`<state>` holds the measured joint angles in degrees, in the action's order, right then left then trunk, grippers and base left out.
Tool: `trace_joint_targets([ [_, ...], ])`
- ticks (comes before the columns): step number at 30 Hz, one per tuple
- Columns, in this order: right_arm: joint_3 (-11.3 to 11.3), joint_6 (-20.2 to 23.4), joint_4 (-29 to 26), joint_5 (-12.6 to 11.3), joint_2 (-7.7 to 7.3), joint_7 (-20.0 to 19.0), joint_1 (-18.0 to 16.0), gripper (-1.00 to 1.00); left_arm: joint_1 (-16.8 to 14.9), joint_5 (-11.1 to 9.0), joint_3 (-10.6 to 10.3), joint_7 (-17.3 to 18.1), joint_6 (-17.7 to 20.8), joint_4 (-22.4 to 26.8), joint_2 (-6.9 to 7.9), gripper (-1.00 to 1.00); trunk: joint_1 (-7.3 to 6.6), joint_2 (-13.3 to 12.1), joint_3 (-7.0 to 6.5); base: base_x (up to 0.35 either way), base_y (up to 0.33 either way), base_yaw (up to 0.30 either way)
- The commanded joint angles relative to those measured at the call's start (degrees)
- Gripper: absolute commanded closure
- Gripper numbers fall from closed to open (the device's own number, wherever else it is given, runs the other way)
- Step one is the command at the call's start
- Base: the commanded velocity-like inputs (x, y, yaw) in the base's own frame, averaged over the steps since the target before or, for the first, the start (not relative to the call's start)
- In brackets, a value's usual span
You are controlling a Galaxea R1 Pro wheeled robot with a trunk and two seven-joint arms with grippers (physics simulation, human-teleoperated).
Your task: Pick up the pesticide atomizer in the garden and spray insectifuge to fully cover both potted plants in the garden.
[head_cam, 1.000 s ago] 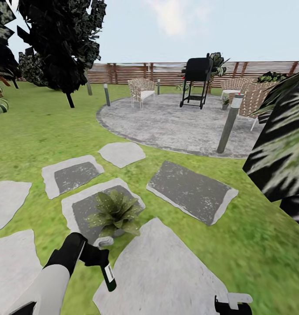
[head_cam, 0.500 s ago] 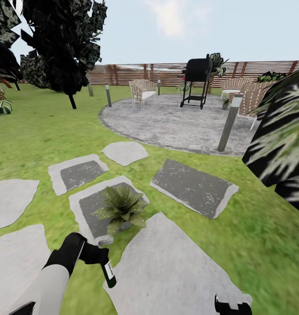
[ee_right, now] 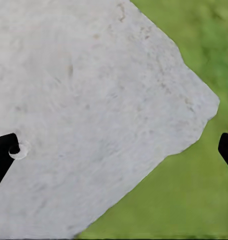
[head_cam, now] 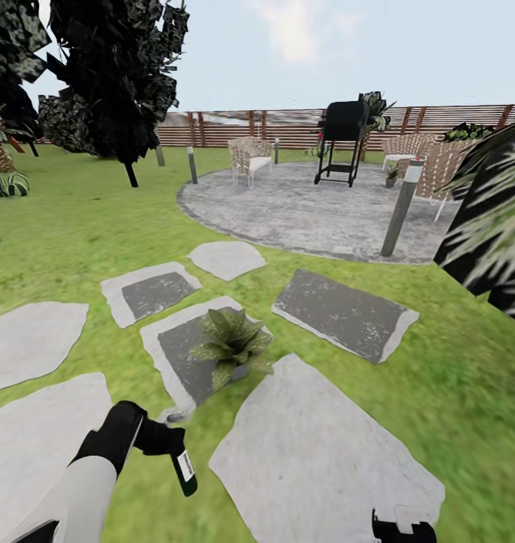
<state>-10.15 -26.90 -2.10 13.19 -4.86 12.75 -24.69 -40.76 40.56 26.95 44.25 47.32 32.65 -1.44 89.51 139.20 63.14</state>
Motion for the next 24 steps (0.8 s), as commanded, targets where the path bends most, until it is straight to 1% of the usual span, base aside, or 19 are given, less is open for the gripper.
trace_joint_targets([
  [1,-0.4,-0.2,0.1,0.6,-0.09,0.2,-0.1,-1.00,0.0,0.6,0.5,0.5,0.1,0.2,0.05,1.00,-0.04,0.0,0.05,-0.259,0.228,0.000],
  [4,-0.4,-0.2,0.1,0.7,-0.27,0.0,0.0,-1.00,1.3,0.9,0.0,0.7,-1.3,0.5,0.94,1.00,-0.04,0.0,0.05,-0.270,0.218,0.000],
  [5,-0.3,-0.2,0.1,0.8,-0.29,-0.1,0.0,-1.00,1.9,1.0,-0.2,0.7,-2.8,0.5,1.48,1.00,-0.04,0.0,0.05,-0.276,0.213,0.000],
  [7,-0.2,-0.2,0.0,1.4,-0.30,-0.2,0.0,-1.00,2.7,1.7,-1.1,0.9,-8.9,0.2,3.98,1.00,-0.04,0.0,0.05,-0.277,0.212,0.000],
  [8,0.0,-0.2,-0.2,2.2,-0.27,-0.2,-0.1,-1.00,2.9,2.6,-2.7,1.3,-13.1,0.0,6.10,1.00,-0.04,0.0,0.05,-0.278,0.211,0.000],
  [9,0.0,-0.1,-0.3,3.0,-0.26,-0.3,-0.1,-1.00,3.0,3.2,-4.3,1.9,-15.5,-0.1,7.41,1.00,-0.04,0.0,0.05,-0.278,0.211,0.000],
  [10,0.0,-0.1,-0.4,4.9,-0.25,-0.7,-0.1,-1.00,3.1,4.3,-7.2,3.9,-18.8,-0.2,9.22,1.00,-0.04,0.0,0.05,-0.278,0.211,0.000],
  [11,0.2,-0.1,-1.2,7.8,-0.20,-2.1,-0.1,-1.00,3.2,5.2,-10.5,7.0,-21.7,-0.5,10.74,1.00,-0.04,0.0,0.05,-0.278,0.211,0.000],
  [12,0.4,-0.1,-2.4,10.2,-0.18,-3.6,-0.1,-1.00,3.2,5.7,-12.7,9.6,-23.5,-0.6,11.52,1.00,-0.04,0.0,0.05,-0.276,0.210,0.000],
  [13,0.6,0.0,-5.4,13.6,-0.17,-6.7,-0.1,-1.00,3.2,6.2,-15.7,13.5,-26.1,-0.5,12.22,1.00,-0.04,0.0,0.05,-0.231,0.175,0.000],
  [14,0.6,0.1,-7.9,15.6,-0.16,-9.3,-0.1,-1.00,3.2,6.4,-17.5,16.0,-27.7,-0.3,12.49,1.00,-0.04,0.0,0.05,-0.155,0.117,0.000],
  [15,0.7,0.2,-11.5,17.8,-0.16,-13.9,-0.1,-1.00,3.2,6.6,-19.7,19.0,-29.8,-0.1,12.72,1.00,-0.04,0.0,0.05,-0.080,0.060,0.000],
  [16,0.7,0.5,-13.6,18.8,-0.16,-17.4,-0.1,-1.00,3.2,6.7,-21.0,20.3,-31.2,-0.1,12.75,1.00,-0.04,0.0,0.05,-0.051,0.038,0.000],
  [17,0.7,1.2,-16.5,19.8,-0.17,-23.2,-0.1,-1.00,3.1,6.7,-22.5,21.5,-32.9,0.0,12.74,1.00,-0.04,0.0,0.05,-0.026,0.020,0.000],
  [18,0.8,1.9,-18.4,20.1,-0.23,-27.1,-0.1,-1.00,3.1,6.7,-23.2,21.9,-33.7,0.0,12.65,1.00,-0.04,0.0,0.05,-0.017,0.013,0.000],
  [19,0.8,3.0,-21.7,20.4,-0.32,-33.2,0.0,-1.00,3.1,6.7,-24.2,22.3,-34.7,0.1,12.44,1.00,-0.04,0.0,0.05,-0.009,0.006,0.000],
  [20,0.8,3.7,-23.8,20.6,-0.35,-36.8,0.0,-1.00,3.1,6.7,-24.9,22.5,-35.3,0.1,12.33,1.00,-0.04,0.0,0.05,-0.005,0.004,0.000],
  [22,0.8,5.6,-29.3,20.8,-0.40,-46.4,0.0,-1.00,3.0,6.7,-28.5,22.7,-38.1,0.1,12.08,1.00,-0.04,0.0,0.05,-0.002,0.002,0.000],
  [24,0.8,6.9,-32.2,21.8,-0.41,-52.6,-0.2,-1.00,3.0,6.6,-31.7,22.7,-40.5,0.1,11.74,1.00,-0.04,0.0,0.05,0.000,0.000,0.000],
])
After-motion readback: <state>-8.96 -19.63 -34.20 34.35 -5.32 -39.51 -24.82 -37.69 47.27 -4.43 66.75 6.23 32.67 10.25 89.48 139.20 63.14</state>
